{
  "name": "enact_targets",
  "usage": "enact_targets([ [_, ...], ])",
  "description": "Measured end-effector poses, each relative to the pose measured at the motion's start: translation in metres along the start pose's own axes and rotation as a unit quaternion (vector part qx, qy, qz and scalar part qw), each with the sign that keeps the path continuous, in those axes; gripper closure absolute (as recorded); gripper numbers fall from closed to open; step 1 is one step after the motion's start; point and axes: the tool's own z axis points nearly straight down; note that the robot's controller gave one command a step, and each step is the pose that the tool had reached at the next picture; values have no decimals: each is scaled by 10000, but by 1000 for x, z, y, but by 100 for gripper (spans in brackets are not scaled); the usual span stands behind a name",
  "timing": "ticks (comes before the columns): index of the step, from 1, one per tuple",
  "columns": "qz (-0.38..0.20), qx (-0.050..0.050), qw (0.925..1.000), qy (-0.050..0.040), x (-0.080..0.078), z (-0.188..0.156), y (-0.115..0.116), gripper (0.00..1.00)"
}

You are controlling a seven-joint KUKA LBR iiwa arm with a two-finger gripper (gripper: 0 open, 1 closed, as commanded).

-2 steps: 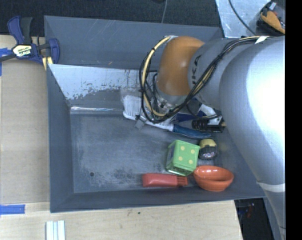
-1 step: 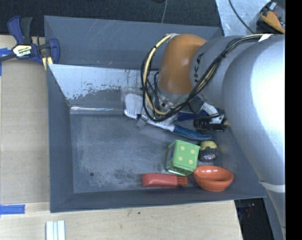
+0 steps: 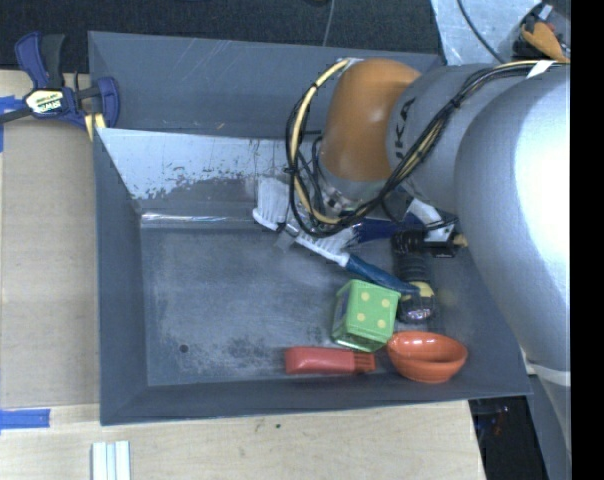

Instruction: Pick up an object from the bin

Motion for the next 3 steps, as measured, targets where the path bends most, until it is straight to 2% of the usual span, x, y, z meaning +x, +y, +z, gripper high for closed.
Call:
enact_targets([
  [3, -16, -3, 10000, -1, -2, -61, -1, 100],
])
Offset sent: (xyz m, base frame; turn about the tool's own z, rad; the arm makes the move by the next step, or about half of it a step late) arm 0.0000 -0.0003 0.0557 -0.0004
